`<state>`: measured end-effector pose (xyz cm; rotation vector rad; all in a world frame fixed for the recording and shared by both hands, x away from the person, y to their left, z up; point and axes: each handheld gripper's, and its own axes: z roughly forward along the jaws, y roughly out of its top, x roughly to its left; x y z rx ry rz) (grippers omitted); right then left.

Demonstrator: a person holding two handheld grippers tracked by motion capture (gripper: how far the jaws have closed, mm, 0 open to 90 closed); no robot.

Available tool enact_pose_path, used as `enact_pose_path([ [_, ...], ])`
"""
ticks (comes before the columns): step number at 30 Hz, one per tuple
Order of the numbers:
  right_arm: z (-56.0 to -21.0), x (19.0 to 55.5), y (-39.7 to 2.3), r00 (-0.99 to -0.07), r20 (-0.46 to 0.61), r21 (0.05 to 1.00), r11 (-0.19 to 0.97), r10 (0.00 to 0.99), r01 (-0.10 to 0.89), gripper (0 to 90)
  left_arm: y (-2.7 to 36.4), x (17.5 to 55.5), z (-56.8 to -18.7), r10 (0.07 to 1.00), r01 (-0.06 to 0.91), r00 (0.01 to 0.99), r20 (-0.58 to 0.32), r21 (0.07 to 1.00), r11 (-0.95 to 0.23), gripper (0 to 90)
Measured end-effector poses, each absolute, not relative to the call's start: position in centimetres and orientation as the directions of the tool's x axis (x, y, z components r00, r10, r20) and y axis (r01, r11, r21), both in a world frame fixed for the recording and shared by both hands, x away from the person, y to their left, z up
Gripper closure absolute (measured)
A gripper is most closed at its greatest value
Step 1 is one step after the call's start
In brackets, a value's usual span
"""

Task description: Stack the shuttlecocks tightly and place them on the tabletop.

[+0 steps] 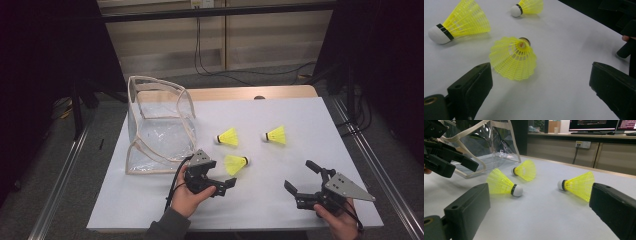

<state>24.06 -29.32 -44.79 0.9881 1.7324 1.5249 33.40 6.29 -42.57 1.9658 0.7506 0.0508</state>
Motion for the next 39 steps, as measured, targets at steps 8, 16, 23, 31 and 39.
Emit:
enact_pose_path([
  [8, -44.8, 24.1, -29.3, -0.529, 0.024, 0.99, 0.054, 0.848, 0.132, 2.7, 6.9, 33.1, -42.7, 0.515, 0.47, 0.815, -0.265, 0.822, -0.322, 4.4],
  [16, -44.8, 24.1, -29.3, -0.529, 0.022, 0.99, 0.055, 0.848, 0.13, 2.7, 7.9, 32.9, -42.8, 0.514, 0.468, 0.817, -0.262, 0.822, -0.324, 4.4],
  [23, -44.8, 24.1, -29.3, -0.528, 0.018, 0.99, 0.059, 0.849, 0.129, 2.7, 9.0, 32.8, -43.0, 0.514, 0.467, 0.818, -0.26, 0.822, -0.326, 4.3],
  [31, -44.8, 24.1, -29.2, -0.529, 0.02, 0.99, 0.058, 0.848, 0.13, 2.7, 10.2, 32.6, -43.1, 0.522, 0.462, 0.815, -0.25, 0.824, -0.326, 4.3],
  [39, -44.8, 24.1, -29.2, -0.529, 0.02, 0.99, 0.057, 0.848, 0.129, 2.7, 11.2, 32.3, -43.2, 0.524, 0.459, 0.815, -0.248, 0.828, -0.322, 4.4],
])
